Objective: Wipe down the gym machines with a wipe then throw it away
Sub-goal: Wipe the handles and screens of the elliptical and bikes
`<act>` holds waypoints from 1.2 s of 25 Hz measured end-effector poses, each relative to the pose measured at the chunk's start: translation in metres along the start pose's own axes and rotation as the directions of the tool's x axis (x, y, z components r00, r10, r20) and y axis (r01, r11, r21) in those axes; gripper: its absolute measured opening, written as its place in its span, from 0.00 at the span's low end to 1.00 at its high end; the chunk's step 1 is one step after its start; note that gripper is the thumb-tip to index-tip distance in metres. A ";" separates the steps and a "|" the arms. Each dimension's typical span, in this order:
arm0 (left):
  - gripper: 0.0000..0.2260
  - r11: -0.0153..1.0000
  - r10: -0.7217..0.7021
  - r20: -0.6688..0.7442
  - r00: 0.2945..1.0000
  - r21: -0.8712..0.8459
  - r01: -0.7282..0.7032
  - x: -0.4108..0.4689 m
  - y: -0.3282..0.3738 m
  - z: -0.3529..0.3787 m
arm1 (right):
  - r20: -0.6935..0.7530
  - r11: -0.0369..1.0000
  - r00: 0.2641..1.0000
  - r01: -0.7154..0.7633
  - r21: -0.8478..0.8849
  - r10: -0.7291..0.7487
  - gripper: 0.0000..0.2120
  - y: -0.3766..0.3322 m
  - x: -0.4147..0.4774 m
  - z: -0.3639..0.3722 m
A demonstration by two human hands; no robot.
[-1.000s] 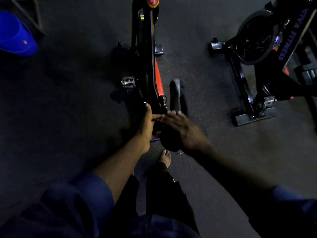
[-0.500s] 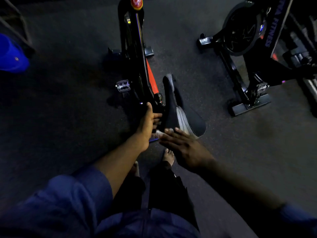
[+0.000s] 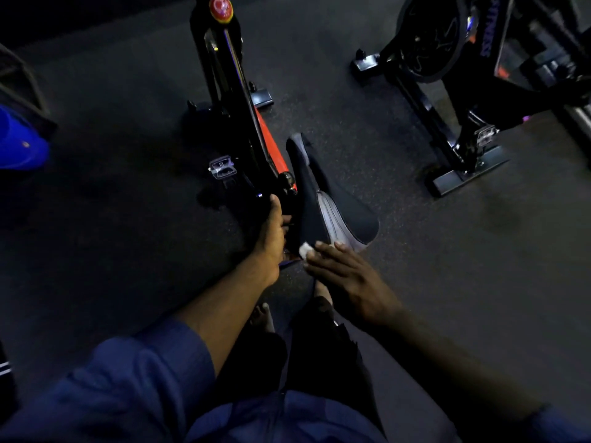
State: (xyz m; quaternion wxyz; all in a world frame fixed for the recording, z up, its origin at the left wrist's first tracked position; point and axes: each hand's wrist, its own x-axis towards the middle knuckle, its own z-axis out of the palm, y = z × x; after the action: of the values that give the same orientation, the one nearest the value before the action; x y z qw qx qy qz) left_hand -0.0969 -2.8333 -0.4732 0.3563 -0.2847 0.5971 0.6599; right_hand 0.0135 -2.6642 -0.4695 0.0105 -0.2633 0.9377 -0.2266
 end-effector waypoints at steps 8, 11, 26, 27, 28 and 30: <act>0.32 1.000 0.003 -0.020 1.000 0.001 -0.003 0.006 0.002 0.007 | -0.129 0.991 0.983 -0.132 0.015 0.133 0.18 0.018 0.050 -0.017; 0.31 1.000 0.013 -0.055 0.998 -0.026 -0.014 0.009 0.009 0.010 | -0.070 0.995 0.993 0.096 -0.038 -0.098 0.16 0.010 0.026 -0.009; 0.24 0.851 0.092 -0.246 0.965 0.522 0.052 0.041 0.018 0.066 | -0.210 0.988 0.966 -0.151 0.014 0.151 0.19 0.087 0.128 -0.026; 0.24 0.834 0.056 -0.171 0.984 0.550 0.048 0.046 0.014 0.064 | -0.249 0.987 0.955 -0.157 0.045 0.163 0.19 0.088 0.141 -0.027; 0.23 0.830 0.075 -0.188 0.979 0.556 0.044 0.048 0.015 0.066 | -0.290 0.987 0.944 -0.141 0.074 0.157 0.20 0.090 0.156 -0.028; 0.24 0.842 0.134 -0.300 0.944 0.537 0.051 0.048 0.015 0.066 | -0.281 0.976 0.938 -0.172 0.134 0.203 0.22 0.091 0.176 -0.036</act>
State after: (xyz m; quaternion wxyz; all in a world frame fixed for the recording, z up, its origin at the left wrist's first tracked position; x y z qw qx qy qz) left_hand -0.1332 -2.7618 -0.4945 0.3035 -0.2653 0.8145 0.4173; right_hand -0.1879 -2.6682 -0.4585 -0.0930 -0.1351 0.9360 -0.3113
